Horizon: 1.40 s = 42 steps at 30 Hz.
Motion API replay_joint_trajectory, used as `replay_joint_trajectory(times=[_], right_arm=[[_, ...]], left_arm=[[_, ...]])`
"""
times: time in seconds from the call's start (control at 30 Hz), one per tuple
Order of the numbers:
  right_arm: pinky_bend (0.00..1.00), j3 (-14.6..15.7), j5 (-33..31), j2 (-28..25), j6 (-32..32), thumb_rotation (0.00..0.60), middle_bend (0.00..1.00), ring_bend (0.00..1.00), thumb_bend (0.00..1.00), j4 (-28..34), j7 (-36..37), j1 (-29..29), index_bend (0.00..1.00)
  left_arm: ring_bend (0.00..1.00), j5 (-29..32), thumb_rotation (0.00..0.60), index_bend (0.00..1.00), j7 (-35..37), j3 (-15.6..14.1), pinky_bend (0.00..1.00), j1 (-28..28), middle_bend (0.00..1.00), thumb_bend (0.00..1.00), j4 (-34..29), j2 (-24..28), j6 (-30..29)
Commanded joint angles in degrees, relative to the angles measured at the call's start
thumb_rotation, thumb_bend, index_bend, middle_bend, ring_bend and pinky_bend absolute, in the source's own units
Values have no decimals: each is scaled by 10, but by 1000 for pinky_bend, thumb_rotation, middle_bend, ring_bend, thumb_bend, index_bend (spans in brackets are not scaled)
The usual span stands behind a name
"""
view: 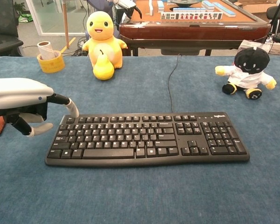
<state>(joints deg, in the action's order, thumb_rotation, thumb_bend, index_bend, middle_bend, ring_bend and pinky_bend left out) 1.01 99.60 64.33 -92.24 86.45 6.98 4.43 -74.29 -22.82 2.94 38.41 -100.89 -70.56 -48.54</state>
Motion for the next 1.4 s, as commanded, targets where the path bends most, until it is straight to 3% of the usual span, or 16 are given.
replay_joint_trajectory(times=[0.03, 1.4], right_arm=[[783, -3, -5, -1, -4, 600, 680, 644, 418, 1, -1, -3, 283], [783, 1, -1, -9, -2, 600, 677, 644, 417, 5, 0, -4, 283]], left_arm=[[988, 20, 600, 250, -17, 0, 1000, 7, 1000, 476, 5, -10, 3], [988, 80, 600, 253, -54, -35, 1000, 24, 1000, 485, 40, -29, -2]])
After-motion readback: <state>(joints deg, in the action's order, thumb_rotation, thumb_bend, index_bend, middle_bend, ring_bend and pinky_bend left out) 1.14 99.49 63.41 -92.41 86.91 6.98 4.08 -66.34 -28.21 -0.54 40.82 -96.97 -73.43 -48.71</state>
